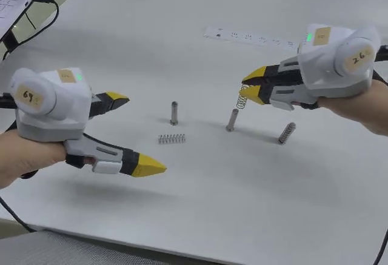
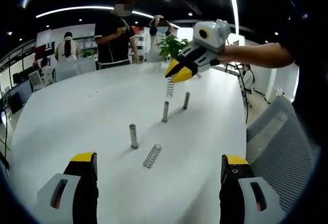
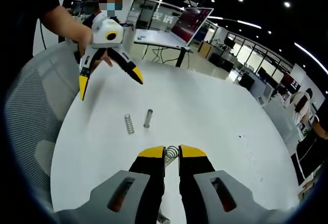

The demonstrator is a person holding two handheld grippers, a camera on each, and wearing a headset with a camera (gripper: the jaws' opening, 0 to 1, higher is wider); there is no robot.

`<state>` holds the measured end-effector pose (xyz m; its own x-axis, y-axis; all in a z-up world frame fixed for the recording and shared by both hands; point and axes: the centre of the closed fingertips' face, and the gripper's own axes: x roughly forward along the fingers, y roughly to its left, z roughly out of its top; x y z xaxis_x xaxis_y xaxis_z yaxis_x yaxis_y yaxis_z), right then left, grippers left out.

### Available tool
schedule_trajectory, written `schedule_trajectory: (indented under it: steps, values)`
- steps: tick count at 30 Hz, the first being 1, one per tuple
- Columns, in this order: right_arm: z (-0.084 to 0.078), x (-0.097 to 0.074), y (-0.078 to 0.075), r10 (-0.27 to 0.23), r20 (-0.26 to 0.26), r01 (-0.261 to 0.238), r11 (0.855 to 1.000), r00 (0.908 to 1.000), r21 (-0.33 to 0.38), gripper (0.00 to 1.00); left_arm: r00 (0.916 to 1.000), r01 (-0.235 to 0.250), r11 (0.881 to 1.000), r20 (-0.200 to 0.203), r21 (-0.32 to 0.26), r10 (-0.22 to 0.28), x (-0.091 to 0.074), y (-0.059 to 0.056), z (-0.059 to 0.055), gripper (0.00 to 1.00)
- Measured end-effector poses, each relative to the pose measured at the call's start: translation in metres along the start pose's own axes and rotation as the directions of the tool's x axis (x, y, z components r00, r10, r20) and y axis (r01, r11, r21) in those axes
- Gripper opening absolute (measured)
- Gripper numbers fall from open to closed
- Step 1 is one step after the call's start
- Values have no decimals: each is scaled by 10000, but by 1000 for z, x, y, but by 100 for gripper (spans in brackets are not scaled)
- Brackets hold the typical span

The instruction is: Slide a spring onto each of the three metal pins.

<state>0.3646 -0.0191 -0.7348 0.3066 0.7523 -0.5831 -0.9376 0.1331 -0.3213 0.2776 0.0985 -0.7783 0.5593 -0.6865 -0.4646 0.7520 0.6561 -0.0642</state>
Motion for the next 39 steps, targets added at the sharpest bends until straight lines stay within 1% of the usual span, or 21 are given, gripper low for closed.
schedule_trajectory:
  steps: [7, 10, 12, 21, 29, 39]
  values:
    - [-4, 7, 1, 45, -51, -44, 9998, 10000, 171, 7, 10000, -49, 10000, -19, -44, 49, -1, 1, -2, 98]
    - [-8, 11, 2, 30, -157, -28, 9999, 9999, 108, 7, 10000, -77, 10000, -18, -54, 77, -2, 1, -3, 98]
    - [-9, 12, 2, 55, -146, -52, 9997, 9999, 229, 7, 10000, -72, 9999, -36, -71, 72, -2, 1, -3, 98]
    - [-15, 16, 3, 114, -277, -105, 9995, 9996, 294, 7, 9999, -126, 9998, -24, -124, 126, -3, 3, -5, 98]
    - [-22, 21, 6, 167, -416, -148, 9988, 9990, 457, 7, 9999, -134, 9998, -8, -132, 134, -5, 2, -4, 98]
    - [-31, 29, 14, 381, -684, -343, 9979, 9969, 554, 7, 9999, -146, 9998, -25, -150, 146, -6, 3, -6, 98]
